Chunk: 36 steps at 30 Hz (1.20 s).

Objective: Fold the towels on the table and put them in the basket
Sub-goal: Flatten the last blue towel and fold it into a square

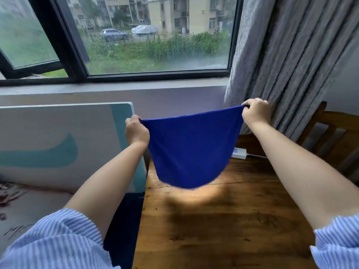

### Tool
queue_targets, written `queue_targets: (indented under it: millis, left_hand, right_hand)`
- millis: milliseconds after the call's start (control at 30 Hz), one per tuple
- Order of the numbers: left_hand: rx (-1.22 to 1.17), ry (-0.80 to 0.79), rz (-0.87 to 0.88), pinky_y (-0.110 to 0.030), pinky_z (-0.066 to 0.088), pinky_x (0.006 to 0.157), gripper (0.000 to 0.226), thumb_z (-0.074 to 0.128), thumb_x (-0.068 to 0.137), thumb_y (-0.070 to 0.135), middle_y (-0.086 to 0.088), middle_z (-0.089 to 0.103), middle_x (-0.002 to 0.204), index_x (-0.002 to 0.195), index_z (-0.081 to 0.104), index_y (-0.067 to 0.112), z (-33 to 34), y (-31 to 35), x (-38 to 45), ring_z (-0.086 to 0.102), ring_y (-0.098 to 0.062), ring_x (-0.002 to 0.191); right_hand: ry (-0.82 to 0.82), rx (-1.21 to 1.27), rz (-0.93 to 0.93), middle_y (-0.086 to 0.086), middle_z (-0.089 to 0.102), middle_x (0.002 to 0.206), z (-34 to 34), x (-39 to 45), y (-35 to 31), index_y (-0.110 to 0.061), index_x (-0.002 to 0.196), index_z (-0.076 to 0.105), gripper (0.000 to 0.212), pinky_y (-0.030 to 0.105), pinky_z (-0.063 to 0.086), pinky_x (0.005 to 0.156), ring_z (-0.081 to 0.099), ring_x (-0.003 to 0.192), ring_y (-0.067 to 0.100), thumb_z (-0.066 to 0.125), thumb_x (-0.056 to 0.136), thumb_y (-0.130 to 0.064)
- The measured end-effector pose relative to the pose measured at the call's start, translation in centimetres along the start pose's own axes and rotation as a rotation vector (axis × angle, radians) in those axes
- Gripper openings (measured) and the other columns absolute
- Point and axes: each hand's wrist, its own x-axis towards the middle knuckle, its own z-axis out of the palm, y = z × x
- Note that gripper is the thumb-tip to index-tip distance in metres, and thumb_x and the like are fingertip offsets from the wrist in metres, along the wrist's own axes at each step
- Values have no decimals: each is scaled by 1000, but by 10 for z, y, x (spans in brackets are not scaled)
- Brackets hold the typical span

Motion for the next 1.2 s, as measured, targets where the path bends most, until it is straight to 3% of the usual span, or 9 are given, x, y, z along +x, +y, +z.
queue_targets:
  millis: [167, 267, 333, 500, 567, 700, 867, 1033, 1200]
  left_hand:
    - [34, -11, -8, -35, 40, 89, 33, 29, 91, -4, -23, 47, 124, 116, 50, -5, -8, 2, 13, 51, -37, 107]
    - [107, -46, -4, -34, 39, 84, 32, 29, 90, -5, -23, 48, 122, 114, 50, -5, -9, 1, 20, 51, -36, 106]
    - [207, -119, 10, -36, 40, 81, 32, 30, 88, -7, -23, 51, 120, 112, 50, -4, -9, -3, 26, 51, -38, 106]
    - [121, 7, 151, -40, 39, 84, 28, 32, 89, -6, -28, 53, 114, 110, 50, -7, -18, -2, 36, 51, -39, 104]
    - [111, -20, 149, -39, 39, 83, 25, 34, 89, -5, -28, 53, 114, 108, 49, -8, -16, -5, 36, 51, -39, 103]
    - [359, -222, 67, -41, 42, 83, 24, 36, 88, -5, -28, 56, 113, 108, 50, -5, -6, -22, 30, 53, -43, 104]
    - [360, -240, 80, -38, 39, 77, 27, 35, 86, -7, -28, 56, 113, 108, 50, -4, 0, -28, 24, 52, -42, 103]
    - [337, -218, 58, -39, 41, 80, 30, 34, 86, -7, -27, 57, 113, 110, 51, -4, 5, -26, 26, 53, -41, 102]
    - [311, -246, 21, -34, 37, 71, 29, 32, 86, -9, -25, 59, 108, 105, 53, -4, 24, -27, 30, 43, -30, 82]
  right_hand:
    - [92, 43, 8, 21, 57, 121, 1, 0, -12, -1, 113, 63, 35, 36, 38, 87, 45, 115, 35, 38, 89, 0]
    - [-105, -35, 34, 21, 56, 121, 9, 4, -10, -2, 113, 63, 36, 36, 42, 89, 47, 115, 37, 39, 87, 2]
    - [-135, -59, 11, 21, 58, 119, 14, 4, -7, -2, 112, 63, 35, 37, 43, 88, 46, 115, 37, 39, 86, 3]
    - [73, -3, -82, 23, 54, 120, 15, 0, -12, 3, 112, 58, 31, 38, 37, 87, 45, 114, 35, 37, 91, 0]
    - [111, 10, -62, 23, 52, 122, 16, 0, -16, 3, 113, 56, 29, 38, 35, 91, 45, 114, 35, 37, 92, -3]
    - [-202, -154, -22, 22, 58, 115, 27, -7, -9, -1, 110, 56, 28, 39, 37, 94, 47, 113, 36, 42, 86, 1]
    - [-100, -93, -74, 22, 60, 113, 24, -7, -1, 3, 107, 57, 29, 38, 38, 90, 48, 110, 36, 41, 83, 3]
    - [-120, -136, -112, 21, 62, 109, 27, 1, 4, 4, 105, 58, 28, 36, 37, 88, 48, 107, 35, 41, 82, 5]
    - [-165, -203, -124, 20, 61, 112, 44, 14, 16, 2, 109, 58, 30, 38, 37, 90, 47, 110, 36, 40, 85, 4]
